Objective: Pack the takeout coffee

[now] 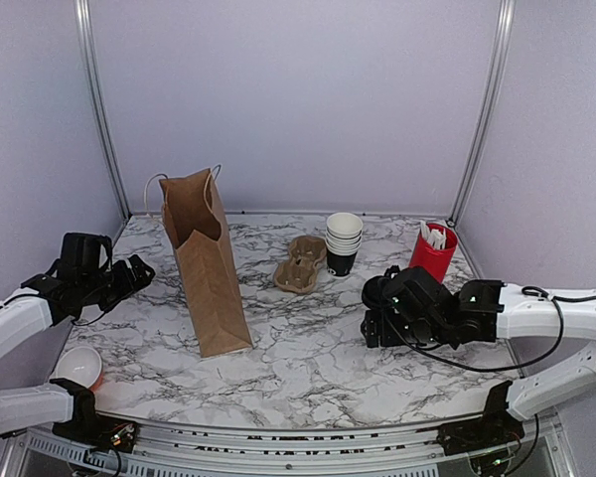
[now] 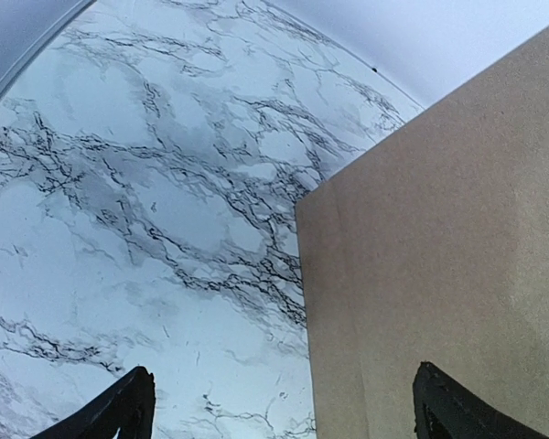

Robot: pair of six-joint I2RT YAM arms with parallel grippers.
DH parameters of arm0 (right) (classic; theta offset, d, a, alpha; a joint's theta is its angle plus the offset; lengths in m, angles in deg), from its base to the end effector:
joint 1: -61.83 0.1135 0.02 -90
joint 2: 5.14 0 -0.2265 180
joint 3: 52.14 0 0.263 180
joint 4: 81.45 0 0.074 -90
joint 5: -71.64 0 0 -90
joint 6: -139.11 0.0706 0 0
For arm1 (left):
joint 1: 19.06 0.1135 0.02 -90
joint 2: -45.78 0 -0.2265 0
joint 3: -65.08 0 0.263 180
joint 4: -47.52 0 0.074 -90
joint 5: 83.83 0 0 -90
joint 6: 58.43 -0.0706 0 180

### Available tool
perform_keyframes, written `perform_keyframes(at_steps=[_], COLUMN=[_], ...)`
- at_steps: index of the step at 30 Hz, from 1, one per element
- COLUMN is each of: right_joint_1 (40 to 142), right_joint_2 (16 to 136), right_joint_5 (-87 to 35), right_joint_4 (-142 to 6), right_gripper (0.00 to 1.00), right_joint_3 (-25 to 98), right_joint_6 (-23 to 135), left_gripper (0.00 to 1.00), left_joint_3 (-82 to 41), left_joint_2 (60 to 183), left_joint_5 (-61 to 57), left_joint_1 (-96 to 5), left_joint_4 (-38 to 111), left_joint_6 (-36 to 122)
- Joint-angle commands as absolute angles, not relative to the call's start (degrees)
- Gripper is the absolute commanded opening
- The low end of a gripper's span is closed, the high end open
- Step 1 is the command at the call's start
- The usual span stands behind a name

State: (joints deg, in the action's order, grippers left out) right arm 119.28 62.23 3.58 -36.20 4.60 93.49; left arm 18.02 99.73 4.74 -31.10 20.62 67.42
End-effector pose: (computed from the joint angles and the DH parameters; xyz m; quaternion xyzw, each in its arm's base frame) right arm 0.1673 0.2130 0.1586 -0.0513 0.9388 0.1089 0.3228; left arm 0.2617 -0.0576 0.1847 -0.1762 0.8643 -0.2012 0.4260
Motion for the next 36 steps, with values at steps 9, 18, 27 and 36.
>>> perform_keyframes(at_steps=[9, 18, 27, 36], right_joint_1=[121.34, 121.51, 118.18, 112.98], right_joint_2=[68.93, 75.35, 84.69, 93.92], right_joint_5=[3.5, 4.81, 0.28, 0.53], right_joint_4=[-40.04, -40.39, -41.7, -59.07], right_gripper=[0.88, 0.88, 0.84, 0.74], right_joint_3=[11.17, 19.1, 28.52, 27.15], right_joint_6=[95.01, 92.06, 89.54, 95.65], left_gripper=[0.99, 0.99, 0.99, 0.99], left_joint_3=[17.17, 18.21, 18.57, 19.46], left_joint_2=[98.58, 98.95, 98.64, 98.09], left_joint_5=[4.1, 2.84, 2.23, 1.6], left_joint_1=[-29.04, -29.08, -28.99, -28.95], left_joint_4=[18.95, 20.2, 20.5, 21.3], left_joint_6=[67.38, 67.91, 68.07, 68.58])
